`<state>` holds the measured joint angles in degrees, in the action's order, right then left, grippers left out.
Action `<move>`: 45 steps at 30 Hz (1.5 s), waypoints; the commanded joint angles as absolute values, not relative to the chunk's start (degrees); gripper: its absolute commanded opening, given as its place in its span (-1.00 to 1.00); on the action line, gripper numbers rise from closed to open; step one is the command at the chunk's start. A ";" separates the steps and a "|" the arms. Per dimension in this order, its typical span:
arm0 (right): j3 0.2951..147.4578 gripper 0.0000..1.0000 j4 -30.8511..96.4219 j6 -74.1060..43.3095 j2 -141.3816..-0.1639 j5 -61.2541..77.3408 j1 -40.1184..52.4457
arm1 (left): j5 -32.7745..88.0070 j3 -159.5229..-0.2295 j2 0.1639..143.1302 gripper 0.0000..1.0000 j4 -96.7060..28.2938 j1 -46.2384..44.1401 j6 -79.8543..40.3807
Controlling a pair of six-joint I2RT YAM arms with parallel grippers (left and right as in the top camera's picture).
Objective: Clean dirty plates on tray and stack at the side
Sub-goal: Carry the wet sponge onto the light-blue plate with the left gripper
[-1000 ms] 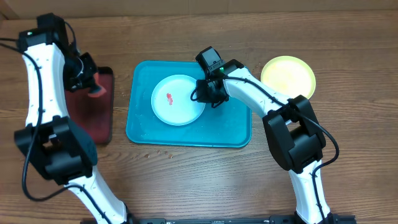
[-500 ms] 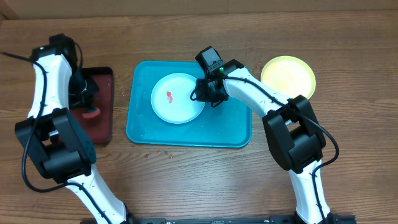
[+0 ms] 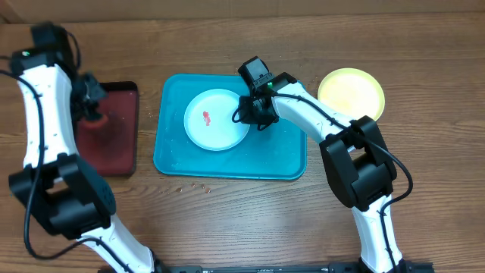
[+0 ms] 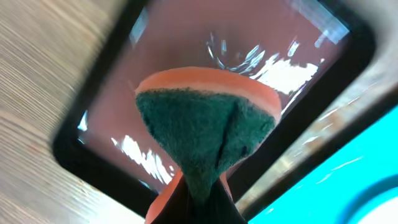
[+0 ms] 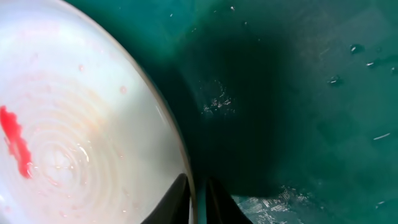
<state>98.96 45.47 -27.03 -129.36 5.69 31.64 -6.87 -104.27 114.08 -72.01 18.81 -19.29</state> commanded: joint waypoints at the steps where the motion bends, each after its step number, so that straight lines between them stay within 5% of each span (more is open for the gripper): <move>1: 98.30 -0.76 45.95 -27.24 -128.07 4.54 31.99 | -0.64 -103.85 114.24 -0.92 -71.72 18.79 -16.56; 8: 98.30 -0.91 45.95 -27.24 -128.07 4.56 31.99 | 17.23 -107.39 108.97 -0.92 -71.46 16.82 -10.46; 21: 98.30 -0.93 45.74 -27.24 -128.07 5.61 31.99 | 17.34 -101.19 111.00 -0.91 -68.71 0.12 -10.55; 38: 98.30 -0.93 45.69 -27.24 -128.07 5.56 31.97 | 13.41 -95.39 125.32 -0.92 -53.67 -15.33 -16.29; 45: 98.30 -0.92 45.69 -27.22 -128.07 5.56 31.97 | -6.66 -95.37 127.20 -0.92 -52.66 -16.93 -20.60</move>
